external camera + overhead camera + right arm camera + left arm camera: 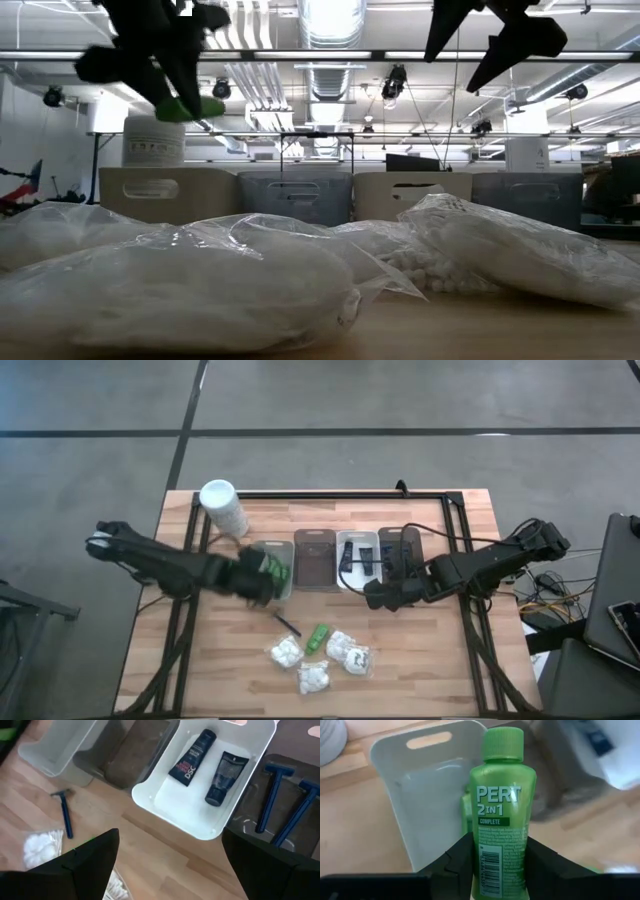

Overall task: Pick & Place Travel size toiletries
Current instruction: Put the left green shampoo into the gray bin, then put the green shampoo into the gray bin

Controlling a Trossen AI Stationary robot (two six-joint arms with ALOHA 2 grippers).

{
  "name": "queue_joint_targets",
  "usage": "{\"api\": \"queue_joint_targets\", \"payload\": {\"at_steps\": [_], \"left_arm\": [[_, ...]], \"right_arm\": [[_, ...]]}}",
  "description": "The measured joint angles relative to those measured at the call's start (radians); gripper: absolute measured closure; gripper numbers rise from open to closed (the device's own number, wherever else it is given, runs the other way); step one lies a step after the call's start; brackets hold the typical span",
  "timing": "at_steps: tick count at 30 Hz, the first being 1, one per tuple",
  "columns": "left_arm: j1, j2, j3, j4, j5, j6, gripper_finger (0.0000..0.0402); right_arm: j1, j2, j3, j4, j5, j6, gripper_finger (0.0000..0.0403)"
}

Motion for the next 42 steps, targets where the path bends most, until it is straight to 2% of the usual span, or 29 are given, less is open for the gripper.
{"api": "queue_joint_targets", "payload": {"at_steps": [4, 8, 13, 22, 28, 34, 38, 42], "left_arm": [[0.139, -0.002, -0.082, 0.132, 0.13, 0.148, 0.0266], [0.215, -0.002, -0.185, 0.265, 0.217, 0.195, 0.026], [0.235, -0.002, -0.25, 0.292, 0.226, 0.185, 0.0232], [0.234, -0.002, -0.25, 0.297, 0.234, 0.189, 0.0158], [0.177, -0.027, -0.212, 0.332, 0.252, 0.281, 0.0152], [0.073, -0.034, -0.138, 0.341, 0.252, 0.36, 0.0154], [-0.007, -0.027, -0.123, 0.433, 0.28, 0.398, 0.0154], [-0.066, 0.01, -0.12, 0.509, 0.281, 0.372, 0.0154]], "right_arm": [[0.002, 0.005, 0.0, 0.0, 0.0, 0.036, 0.0064], [0.004, 0.005, 0.0, 0.001, 0.0, 0.067, 0.0074], [0.004, 0.005, 0.0, 0.001, -0.001, 0.088, 0.008], [0.003, 0.005, -0.003, 0.0, -0.001, 0.105, 0.0059], [0.003, 0.005, -0.005, 0.001, -0.001, 0.117, 0.0046], [0.003, 0.005, -0.008, 0.0, -0.004, 0.123, 0.0056], [0.003, 0.005, -0.008, 0.0, -0.004, 0.123, 0.0066], [0.003, 0.005, -0.008, 0.0, -0.005, 0.123, 0.0073]]}}
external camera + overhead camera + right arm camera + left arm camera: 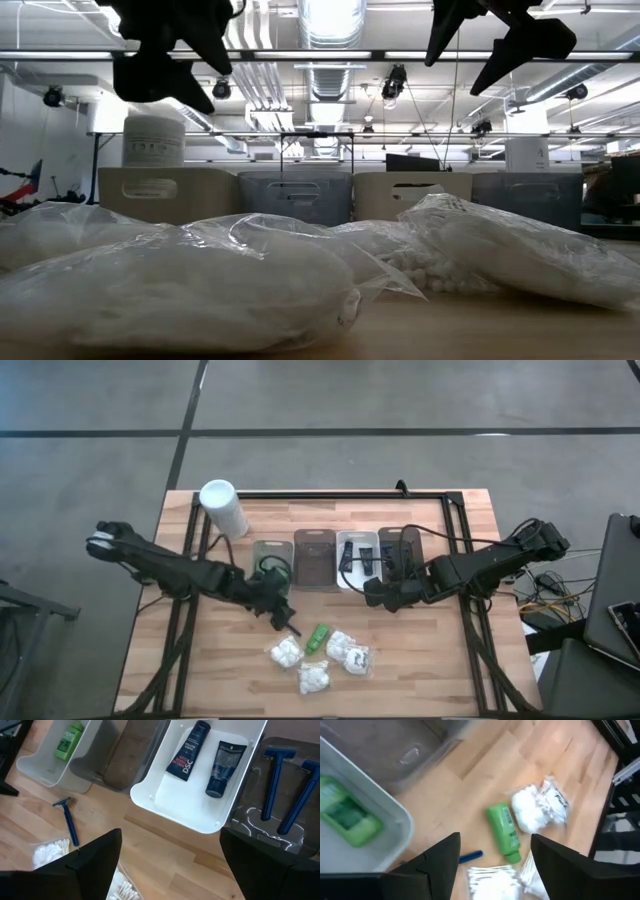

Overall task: Pick & Place Travel size toiletries
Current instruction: Put the green shampoo into the gray bin

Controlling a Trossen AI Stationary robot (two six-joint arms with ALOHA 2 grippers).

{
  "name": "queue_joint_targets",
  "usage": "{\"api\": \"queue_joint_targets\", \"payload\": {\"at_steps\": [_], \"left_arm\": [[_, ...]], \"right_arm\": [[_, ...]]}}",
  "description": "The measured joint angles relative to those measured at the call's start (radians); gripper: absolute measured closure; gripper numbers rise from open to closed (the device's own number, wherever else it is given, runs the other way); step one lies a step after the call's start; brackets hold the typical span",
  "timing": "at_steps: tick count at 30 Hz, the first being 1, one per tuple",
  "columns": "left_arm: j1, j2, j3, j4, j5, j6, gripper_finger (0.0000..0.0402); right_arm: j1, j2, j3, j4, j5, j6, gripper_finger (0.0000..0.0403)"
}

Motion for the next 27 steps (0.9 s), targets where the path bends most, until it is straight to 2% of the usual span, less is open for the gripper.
{"api": "queue_joint_targets", "payload": {"at_steps": [7, 10, 20, 27], "left_arm": [[-0.026, 0.155, 0.091, 0.003, -0.005, -0.061, 0.0154], [-0.047, 0.257, 0.185, -0.026, -0.018, -0.065, 0.0154], [-0.121, 0.605, 0.572, -0.315, -0.102, -0.081, 0.0154], [-0.125, 0.755, 0.697, -0.355, -0.12, -0.15, 0.0154]], "right_arm": [[0.0, 0.0, 0.0, -0.002, -0.016, -0.006, 0.006], [0.0, 0.0, 0.0, -0.003, -0.036, -0.024, 0.0048], [0.029, 0.0, -0.001, -0.012, -0.051, -0.045, 0.0039], [0.049, 0.0, -0.001, -0.056, -0.051, -0.022, 0.0039]]}}
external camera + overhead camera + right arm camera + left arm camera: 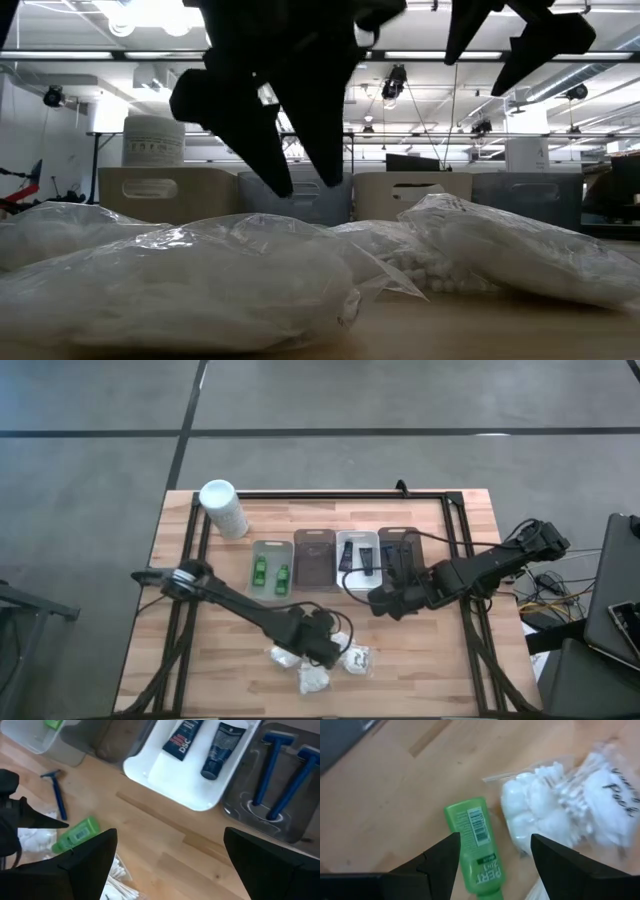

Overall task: Pick & Place Travel size toiletries
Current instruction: Put the green shampoo into the gray bin

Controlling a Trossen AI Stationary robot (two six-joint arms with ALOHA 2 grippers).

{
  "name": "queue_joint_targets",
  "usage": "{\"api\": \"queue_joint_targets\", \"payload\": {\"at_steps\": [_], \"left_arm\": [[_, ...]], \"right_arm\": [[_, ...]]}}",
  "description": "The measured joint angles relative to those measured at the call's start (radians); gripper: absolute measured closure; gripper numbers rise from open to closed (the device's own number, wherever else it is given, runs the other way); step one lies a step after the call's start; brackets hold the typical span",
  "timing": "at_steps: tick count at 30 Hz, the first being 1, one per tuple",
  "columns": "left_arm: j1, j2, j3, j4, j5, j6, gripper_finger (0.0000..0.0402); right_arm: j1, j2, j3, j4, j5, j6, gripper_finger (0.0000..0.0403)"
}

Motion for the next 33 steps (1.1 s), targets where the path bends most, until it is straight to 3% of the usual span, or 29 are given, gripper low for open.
{"api": "queue_joint_targets", "payload": {"at_steps": [14, 33], "left_arm": [[0.0, 0.052, 0.025, -0.07, 0.002, -0.038, 0.0154], [0.002, 0.048, -0.133, 0.061, 0.04, -0.031, 0.0154]], "right_arm": [[0.028, 0.0, 0.0, -0.025, 0.001, 0.03, 0.0039], [0.027, 0.0, -0.003, -0.032, 0.004, 0.017, 0.0039]]}}
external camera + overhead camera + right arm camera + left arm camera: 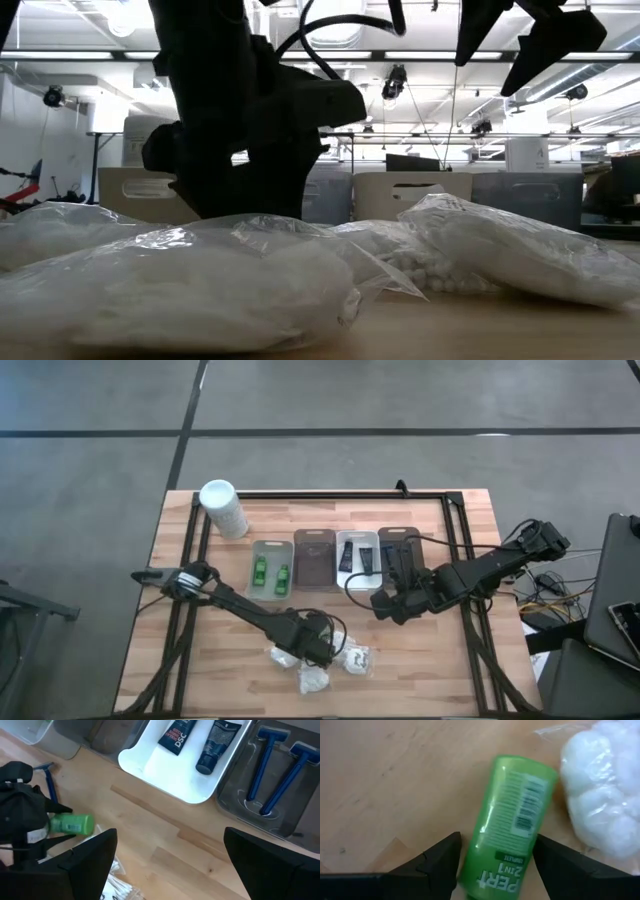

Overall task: Pick & Place Travel size toiletries
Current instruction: Put the green shampoo into the gray bin

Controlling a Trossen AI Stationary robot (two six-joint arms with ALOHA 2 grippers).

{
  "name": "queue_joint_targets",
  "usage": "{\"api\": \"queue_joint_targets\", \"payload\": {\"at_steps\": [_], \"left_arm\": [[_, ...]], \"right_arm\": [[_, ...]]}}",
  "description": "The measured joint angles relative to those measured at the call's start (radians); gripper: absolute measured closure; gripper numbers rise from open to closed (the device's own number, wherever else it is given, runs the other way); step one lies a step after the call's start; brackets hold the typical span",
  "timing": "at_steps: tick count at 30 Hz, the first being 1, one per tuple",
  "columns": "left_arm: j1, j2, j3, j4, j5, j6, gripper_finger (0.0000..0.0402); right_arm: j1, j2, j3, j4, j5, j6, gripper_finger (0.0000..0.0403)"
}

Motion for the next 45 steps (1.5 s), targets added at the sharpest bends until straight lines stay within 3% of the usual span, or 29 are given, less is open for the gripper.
{"api": "queue_joint_targets", "payload": {"at_steps": [5, 14, 18, 24, 29, 32, 37, 45], "left_arm": [[0.001, -0.004, -0.029, 0.024, 0.031, 0.003, 0.0162], [0.008, 0.005, 0.037, 0.008, 0.055, 0.092, 0.0244], [0.013, -0.015, 0.054, -0.043, 0.064, 0.096, 0.0259], [0.003, -0.158, 0.045, -0.209, 0.086, 0.09, 0.0253], [-0.001, -0.324, -0.005, -0.333, 0.018, 0.006, 0.0253], [0.031, -0.436, -0.075, -0.345, -0.062, -0.059, 0.0253], [0.142, -0.63, -0.263, -0.308, -0.106, -0.115, 0.0252], [0.431, -0.832, -0.597, 0.07, 0.008, -0.081, 0.0252]], "right_arm": [[0.0, 0.0, -0.002, -0.013, 0.0, 0.0, 0.0039], [0.0, 0.0, -0.002, -0.022, 0.0, -0.014, 0.0039], [0.0, -0.002, -0.002, -0.022, 0.001, -0.015, 0.0039], [0.002, -0.027, -0.002, -0.029, 0.03, -0.019, 0.0039], [0.002, -0.06, -0.002, -0.046, 0.066, -0.019, 0.0039], [0.002, -0.078, -0.002, -0.045, 0.095, -0.019, 0.0039], [0.0, -0.085, -0.002, -0.045, 0.109, -0.018, 0.0039], [-0.011, -0.059, -0.003, -0.043, 0.112, 0.008, 0.0039]]}}
